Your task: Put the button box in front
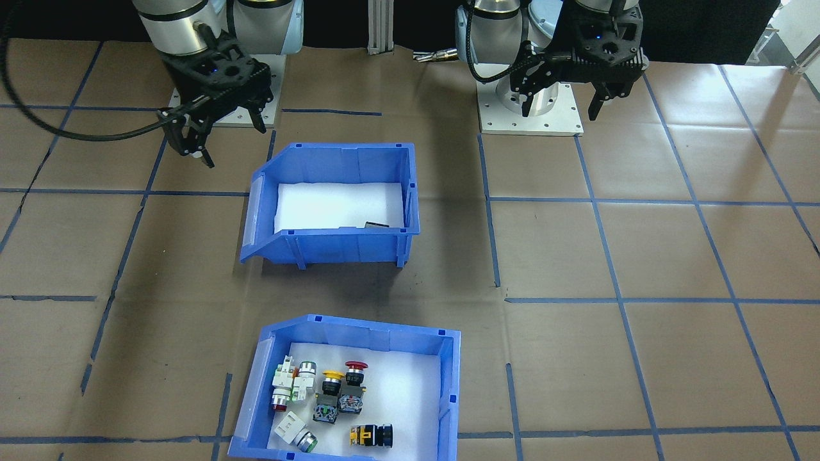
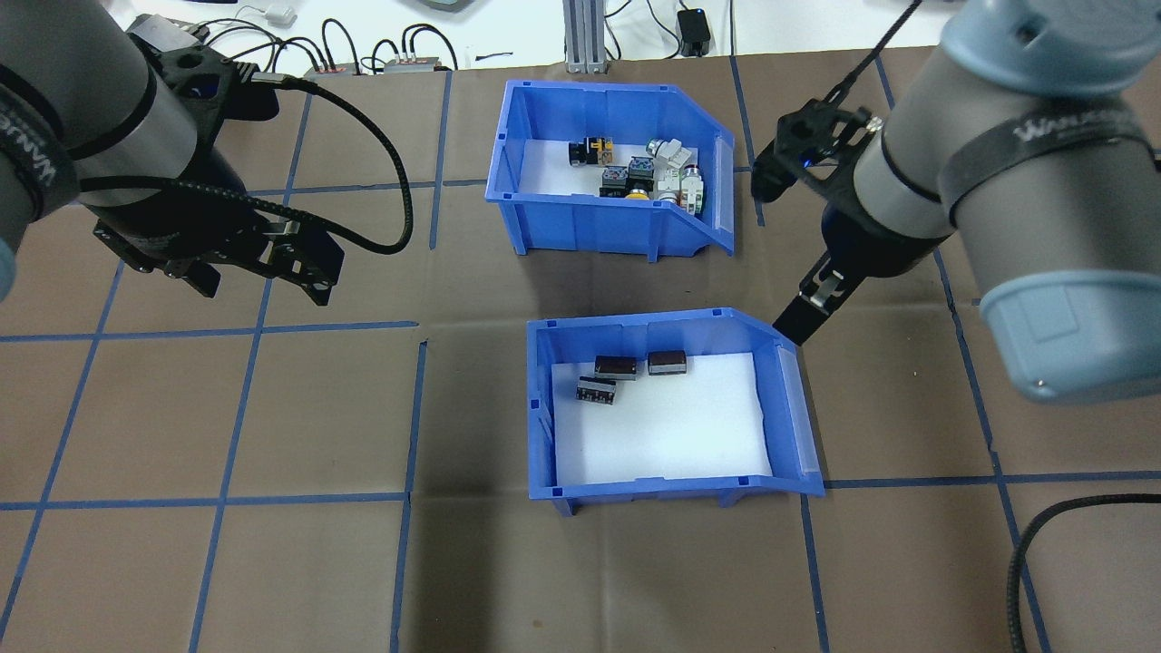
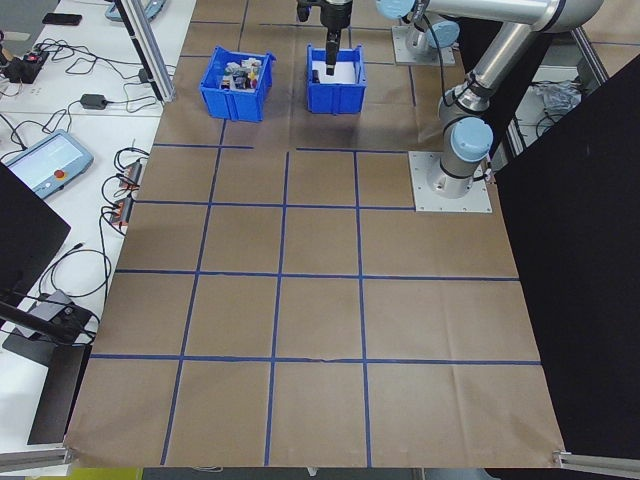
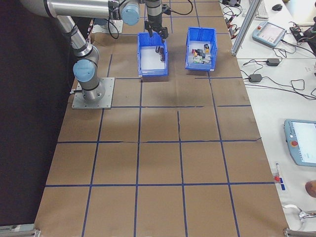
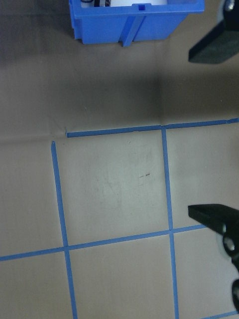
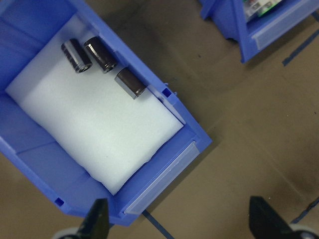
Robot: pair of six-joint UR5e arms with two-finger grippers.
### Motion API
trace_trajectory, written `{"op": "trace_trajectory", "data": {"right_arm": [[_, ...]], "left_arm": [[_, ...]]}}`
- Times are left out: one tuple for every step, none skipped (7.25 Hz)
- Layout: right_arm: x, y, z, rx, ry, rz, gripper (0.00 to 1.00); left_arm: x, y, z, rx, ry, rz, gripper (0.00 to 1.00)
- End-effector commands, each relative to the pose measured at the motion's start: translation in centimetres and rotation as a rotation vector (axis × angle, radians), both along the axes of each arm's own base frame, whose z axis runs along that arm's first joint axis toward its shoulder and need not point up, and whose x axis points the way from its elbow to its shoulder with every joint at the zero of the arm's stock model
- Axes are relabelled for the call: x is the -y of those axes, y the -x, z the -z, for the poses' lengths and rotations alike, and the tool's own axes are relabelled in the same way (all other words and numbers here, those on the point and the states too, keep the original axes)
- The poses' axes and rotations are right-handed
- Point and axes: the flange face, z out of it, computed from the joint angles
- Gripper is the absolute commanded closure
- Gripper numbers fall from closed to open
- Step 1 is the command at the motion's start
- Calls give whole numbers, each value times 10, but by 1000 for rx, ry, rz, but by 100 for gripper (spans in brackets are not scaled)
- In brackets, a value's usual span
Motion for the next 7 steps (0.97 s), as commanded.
{"op": "trace_trajectory", "data": {"right_arm": [[46, 18, -10, 77, -31, 471, 0], [73, 23, -10, 42, -50, 571, 0], [86, 28, -9, -24, -111, 612, 0], [91, 29, -4, -44, -173, 698, 0], [89, 28, -2, -44, -193, 788, 0], [87, 28, -5, -36, -191, 794, 0], [85, 28, -4, -46, -200, 795, 0]], "left_arm": [[-1, -1, 0, 0, -1, -3, 0], [0, 0, 0, -2, 2, -7, 0], [0, 0, 1, -2, -1, -9, 0], [0, 0, 1, -2, -1, -9, 0], [0, 0, 1, 0, -1, -9, 0], [0, 0, 0, 0, 1, -9, 0], [0, 0, 0, -2, 1, -9, 0]]}}
